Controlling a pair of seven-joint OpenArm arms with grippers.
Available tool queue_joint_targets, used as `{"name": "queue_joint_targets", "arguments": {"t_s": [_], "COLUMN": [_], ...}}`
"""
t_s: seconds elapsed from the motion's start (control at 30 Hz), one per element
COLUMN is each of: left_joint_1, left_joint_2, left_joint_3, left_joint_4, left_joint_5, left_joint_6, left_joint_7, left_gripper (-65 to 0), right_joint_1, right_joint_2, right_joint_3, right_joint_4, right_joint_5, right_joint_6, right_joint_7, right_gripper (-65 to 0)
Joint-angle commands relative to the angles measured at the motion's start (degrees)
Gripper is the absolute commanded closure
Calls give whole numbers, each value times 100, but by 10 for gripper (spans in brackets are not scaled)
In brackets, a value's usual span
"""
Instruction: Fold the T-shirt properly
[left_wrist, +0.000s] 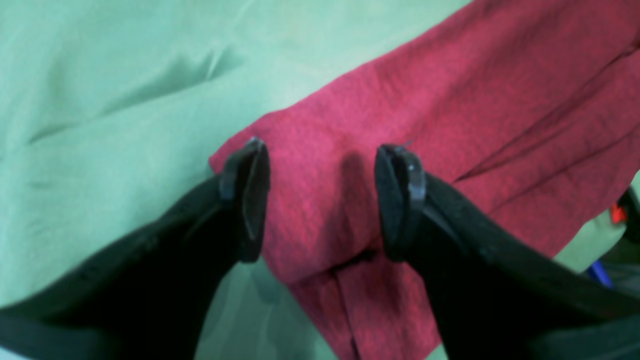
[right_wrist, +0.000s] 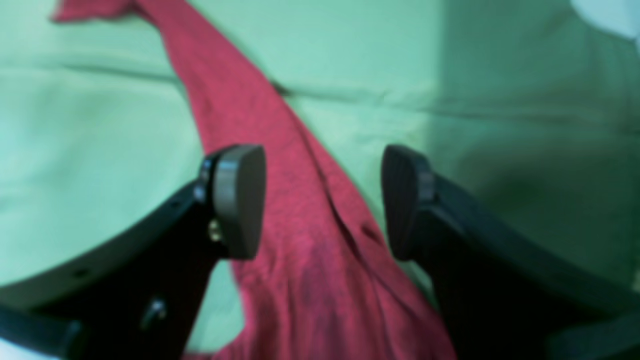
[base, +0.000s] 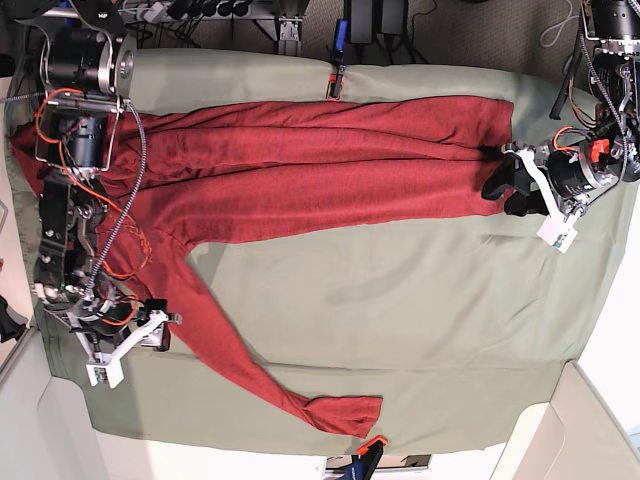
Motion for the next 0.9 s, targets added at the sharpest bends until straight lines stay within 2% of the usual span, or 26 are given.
{"name": "queue_joint_targets", "arguments": {"t_s": [0.0,0.1,0.17,0.33,0.37,0.4,0.53,0.73,0.87], "left_joint_1": [-57,-55,-57,-59,-57,-57,-59,-61,-63], "left_joint_2": [-109,-109,-107,-107,-107,-107,-109,-109,-109], "left_joint_3": [-50,-50,-50,-48,-50,-50,-50,-50,-50], "left_joint_4": [87,87,87,87,87,87,90,90,105], "left_joint_5": [-120,-122,-127,-129,-138,-151,-348,-743,-793], "left_joint_6": [-30,-30,-30,-30,-30,-30,-30,-30,-30], "left_joint_7": [-81,-81,-81,-105,-105,-105,-105,-103,-101], "left_gripper": [-361,-361,-361,-361,-361,-361,-361,-361,-361], "right_joint_1": [308,651,800,756,741,728,697,640,306], "right_joint_2": [-4,-85,-92,-101,-101,-101,-101,-101,-101], "right_joint_3": [-68,-352,-518,-702,-702,-702,-702,-702,-702], "right_joint_4": [-262,-1397,-1950,-2205,-2201,-2188,-1987,-1119,-39], "right_joint_5": [-107,-356,-352,-361,-404,-466,-538,-76,391], "right_joint_6": [-66,-111,-114,-109,-109,-111,-85,376,706], "right_joint_7": [219,610,643,645,643,643,391,-527,-999], "right_gripper": [-367,-367,-367,-364,-344,-295,-3,0,0]}}
